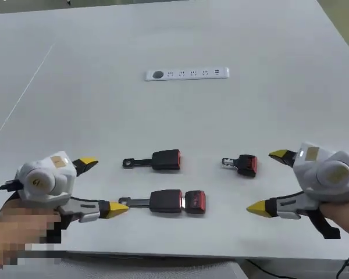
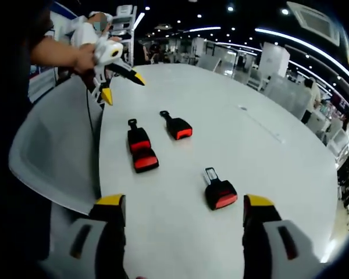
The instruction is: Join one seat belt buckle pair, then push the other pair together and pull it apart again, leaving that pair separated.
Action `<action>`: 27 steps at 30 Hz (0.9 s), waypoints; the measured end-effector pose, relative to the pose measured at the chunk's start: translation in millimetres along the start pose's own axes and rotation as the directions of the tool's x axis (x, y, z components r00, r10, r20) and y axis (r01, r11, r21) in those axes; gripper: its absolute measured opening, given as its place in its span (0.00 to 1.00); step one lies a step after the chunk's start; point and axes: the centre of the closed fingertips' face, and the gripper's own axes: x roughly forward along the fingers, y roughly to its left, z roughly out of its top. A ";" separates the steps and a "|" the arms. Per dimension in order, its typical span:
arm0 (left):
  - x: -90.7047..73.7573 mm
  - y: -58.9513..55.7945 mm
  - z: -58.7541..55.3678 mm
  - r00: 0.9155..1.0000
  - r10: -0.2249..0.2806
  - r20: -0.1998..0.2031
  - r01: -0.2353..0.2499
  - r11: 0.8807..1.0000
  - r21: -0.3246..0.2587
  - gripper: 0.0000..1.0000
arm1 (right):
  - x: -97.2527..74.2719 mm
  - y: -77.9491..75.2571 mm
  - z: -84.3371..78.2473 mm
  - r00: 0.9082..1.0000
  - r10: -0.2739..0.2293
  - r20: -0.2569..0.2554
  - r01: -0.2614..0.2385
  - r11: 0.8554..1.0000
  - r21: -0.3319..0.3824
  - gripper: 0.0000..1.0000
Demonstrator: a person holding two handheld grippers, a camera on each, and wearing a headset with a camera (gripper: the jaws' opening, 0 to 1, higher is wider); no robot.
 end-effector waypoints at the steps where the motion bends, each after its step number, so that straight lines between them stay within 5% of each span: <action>1: -1.8 -1.9 -3.4 1.000 0.000 -0.001 0.000 1.000 0.000 0.88 | -1.0 0.4 0.1 1.000 -0.004 0.003 0.004 1.000 0.003 0.86; 5: -10.3 -5.9 -6.9 1.000 -0.003 0.031 0.004 1.000 -0.017 0.94 | -7.7 6.1 4.5 0.999 -0.025 0.026 0.026 1.000 -0.003 1.00; 7: -13.6 -5.7 -8.7 0.999 0.004 0.046 -0.003 1.000 -0.021 1.00 | -11.2 9.9 3.1 0.999 -0.022 0.023 0.022 1.000 -0.018 1.00; 15: -22.7 -8.6 -26.4 1.000 0.004 0.018 -0.004 1.000 0.016 1.00 | -14.9 17.1 -4.3 0.999 -0.035 0.012 0.035 0.999 0.002 1.00; 27: -34.9 5.5 -36.4 0.999 0.029 0.023 -0.029 1.000 0.011 1.00 | -20.9 11.0 3.9 0.998 -0.059 0.016 0.059 0.998 0.014 1.00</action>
